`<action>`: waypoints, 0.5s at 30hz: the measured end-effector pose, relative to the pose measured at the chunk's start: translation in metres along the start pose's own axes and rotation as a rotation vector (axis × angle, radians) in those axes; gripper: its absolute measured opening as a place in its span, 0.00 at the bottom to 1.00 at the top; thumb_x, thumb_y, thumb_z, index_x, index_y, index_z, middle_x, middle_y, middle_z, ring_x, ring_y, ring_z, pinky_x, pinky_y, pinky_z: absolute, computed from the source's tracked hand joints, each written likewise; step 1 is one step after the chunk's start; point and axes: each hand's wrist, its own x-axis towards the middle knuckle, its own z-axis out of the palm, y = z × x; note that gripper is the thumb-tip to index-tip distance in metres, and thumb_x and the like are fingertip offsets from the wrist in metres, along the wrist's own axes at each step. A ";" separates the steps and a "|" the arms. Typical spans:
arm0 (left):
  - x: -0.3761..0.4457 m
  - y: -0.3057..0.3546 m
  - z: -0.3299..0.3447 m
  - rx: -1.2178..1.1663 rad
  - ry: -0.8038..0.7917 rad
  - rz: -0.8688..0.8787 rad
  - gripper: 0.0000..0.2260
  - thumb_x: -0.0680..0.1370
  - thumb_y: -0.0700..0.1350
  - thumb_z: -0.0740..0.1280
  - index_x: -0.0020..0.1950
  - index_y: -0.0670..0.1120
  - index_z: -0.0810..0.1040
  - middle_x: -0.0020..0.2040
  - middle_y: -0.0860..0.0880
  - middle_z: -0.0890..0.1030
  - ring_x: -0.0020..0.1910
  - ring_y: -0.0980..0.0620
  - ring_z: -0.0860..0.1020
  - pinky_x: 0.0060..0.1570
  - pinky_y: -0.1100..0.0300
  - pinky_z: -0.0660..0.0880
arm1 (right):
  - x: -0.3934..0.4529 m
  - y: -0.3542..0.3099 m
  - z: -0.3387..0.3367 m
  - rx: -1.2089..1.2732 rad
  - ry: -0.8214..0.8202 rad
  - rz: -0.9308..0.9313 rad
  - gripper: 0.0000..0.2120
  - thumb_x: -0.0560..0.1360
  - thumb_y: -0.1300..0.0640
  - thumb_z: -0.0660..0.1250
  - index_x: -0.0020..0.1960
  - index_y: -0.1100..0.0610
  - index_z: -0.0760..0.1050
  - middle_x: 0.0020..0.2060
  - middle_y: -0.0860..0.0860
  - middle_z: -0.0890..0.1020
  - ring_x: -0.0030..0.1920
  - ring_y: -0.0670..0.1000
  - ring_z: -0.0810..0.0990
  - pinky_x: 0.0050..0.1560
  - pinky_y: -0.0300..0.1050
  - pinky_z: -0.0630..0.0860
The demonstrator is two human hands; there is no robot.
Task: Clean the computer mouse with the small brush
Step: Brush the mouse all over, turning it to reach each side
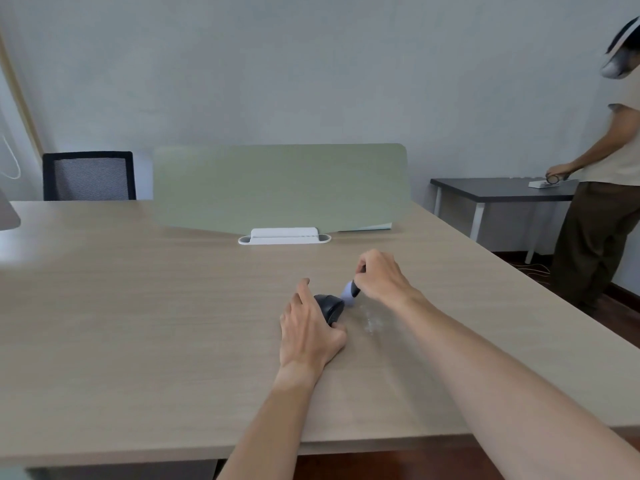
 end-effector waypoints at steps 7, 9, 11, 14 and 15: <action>0.000 0.000 0.001 0.011 0.016 -0.001 0.37 0.67 0.47 0.68 0.73 0.44 0.58 0.59 0.45 0.76 0.62 0.42 0.73 0.62 0.51 0.70 | 0.002 0.004 -0.007 0.333 -0.034 0.031 0.08 0.68 0.65 0.64 0.40 0.60 0.82 0.37 0.53 0.82 0.39 0.51 0.77 0.33 0.39 0.72; 0.000 0.000 0.001 0.027 0.017 0.002 0.38 0.66 0.46 0.68 0.74 0.44 0.58 0.59 0.45 0.76 0.62 0.42 0.73 0.61 0.52 0.70 | 0.001 0.008 -0.005 0.217 -0.074 -0.006 0.10 0.69 0.66 0.64 0.42 0.59 0.83 0.39 0.53 0.82 0.42 0.52 0.77 0.36 0.40 0.72; 0.000 0.000 0.001 0.034 0.015 0.003 0.38 0.66 0.47 0.68 0.74 0.43 0.58 0.60 0.45 0.76 0.63 0.43 0.73 0.62 0.53 0.70 | 0.000 0.012 -0.005 0.095 -0.072 -0.030 0.12 0.68 0.68 0.61 0.43 0.60 0.82 0.41 0.54 0.81 0.43 0.54 0.77 0.40 0.41 0.73; 0.001 -0.001 0.002 0.036 0.017 -0.001 0.38 0.66 0.47 0.68 0.74 0.44 0.58 0.59 0.45 0.76 0.62 0.42 0.73 0.62 0.52 0.70 | 0.001 0.008 -0.007 0.131 0.004 -0.029 0.11 0.67 0.66 0.61 0.42 0.59 0.81 0.40 0.53 0.81 0.43 0.54 0.78 0.38 0.41 0.72; 0.000 -0.001 0.002 0.028 0.021 0.000 0.38 0.66 0.47 0.68 0.74 0.44 0.58 0.59 0.45 0.76 0.62 0.42 0.74 0.61 0.52 0.70 | 0.000 0.003 -0.007 0.192 0.036 -0.032 0.10 0.67 0.66 0.62 0.41 0.59 0.81 0.39 0.52 0.81 0.42 0.53 0.78 0.35 0.40 0.71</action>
